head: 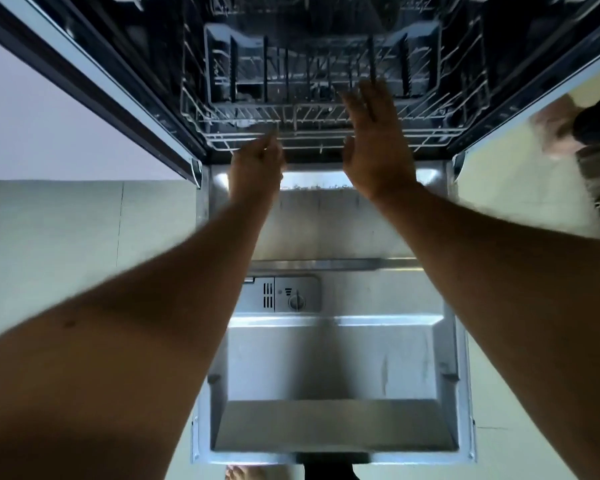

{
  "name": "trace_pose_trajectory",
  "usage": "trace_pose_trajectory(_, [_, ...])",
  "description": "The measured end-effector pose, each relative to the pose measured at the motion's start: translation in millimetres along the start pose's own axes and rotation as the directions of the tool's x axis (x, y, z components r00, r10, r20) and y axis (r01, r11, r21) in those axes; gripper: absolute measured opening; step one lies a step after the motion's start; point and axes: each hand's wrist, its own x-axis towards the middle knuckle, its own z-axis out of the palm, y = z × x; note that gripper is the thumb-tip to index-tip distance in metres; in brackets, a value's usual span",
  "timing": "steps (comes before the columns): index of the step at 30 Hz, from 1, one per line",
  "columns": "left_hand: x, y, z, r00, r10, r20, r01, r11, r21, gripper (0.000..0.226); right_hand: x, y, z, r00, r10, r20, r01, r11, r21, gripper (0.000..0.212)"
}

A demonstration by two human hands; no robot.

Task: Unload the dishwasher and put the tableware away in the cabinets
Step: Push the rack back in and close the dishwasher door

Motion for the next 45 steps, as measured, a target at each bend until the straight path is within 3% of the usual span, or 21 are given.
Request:
trace_pose_trajectory(5, [-99, -61, -15, 0.968, -0.227, 0.11, 0.247, 0.94, -0.235, 0.017, -87, 5, 22, 0.996, 0.039, 0.077, -0.045, 0.997, 0.07, 0.063])
trace_pose_trajectory(9, [-150, -95, -19, 0.919, -0.373, 0.127, 0.394, 0.876, -0.278, 0.015, -150, -3, 27, 0.977, 0.076, 0.197, -0.093, 0.992, 0.081, 0.057])
trace_pose_trajectory(15, [-220, -135, -30, 0.84, -0.501, 0.207, 0.542, 0.786, -0.298, 0.015, -218, -9, 13, 0.929, 0.151, 0.337, -0.207, 0.969, 0.136, 0.067])
trace_pose_trajectory(19, [-273, -168, -44, 0.802, -0.549, 0.237, 0.598, 0.741, -0.305, 0.023, -267, -12, 3, 0.919, 0.23, 0.321, -0.286, 0.948, 0.141, 0.07])
trace_pose_trajectory(22, [-307, -194, -61, 0.754, -0.593, 0.284, 0.655, 0.638, -0.405, 0.027, -303, -21, -1, 0.907, 0.277, 0.316, -0.34, 0.927, 0.162, 0.066])
trace_pose_trajectory(32, [-405, -288, -69, 0.65, -0.7, 0.296, 0.724, 0.454, -0.519, 0.026, -454, -52, 32, 0.808, 0.343, 0.478, -0.465, 0.871, 0.161, 0.041])
trace_pose_trajectory(35, [-423, -310, -57, 0.619, -0.731, 0.286, 0.739, 0.419, -0.527, 0.023, -494, -57, 40, 0.763, 0.263, 0.59, -0.41, 0.903, 0.128, 0.029])
trace_pose_trajectory(37, [-430, -320, -48, 0.607, -0.741, 0.288, 0.742, 0.399, -0.538, 0.021, -516, -57, 48, 0.741, 0.292, 0.605, -0.45, 0.884, 0.124, 0.024])
trace_pose_trajectory(39, [-435, -324, -39, 0.603, -0.744, 0.288, 0.737, 0.382, -0.557, 0.022, -533, -52, 58, 0.658, 0.425, 0.622, -0.592, 0.802, 0.078, 0.023])
trace_pose_trajectory(41, [-440, -327, -30, 0.589, -0.758, 0.281, 0.728, 0.347, -0.591, 0.023, -544, -52, 69, 0.533, 0.562, 0.632, -0.772, 0.628, 0.093, 0.025])
trace_pose_trajectory(43, [-442, -332, -20, 0.568, -0.775, 0.278, 0.719, 0.302, -0.627, 0.026, -551, -50, 79, 0.389, 0.67, 0.633, -0.919, 0.333, 0.213, 0.021])
trace_pose_trajectory(45, [-441, -339, -12, 0.55, -0.787, 0.279, 0.701, 0.253, -0.667, 0.03, -549, -49, 86, 0.239, 0.702, 0.671, -0.941, -0.003, 0.338, 0.014])
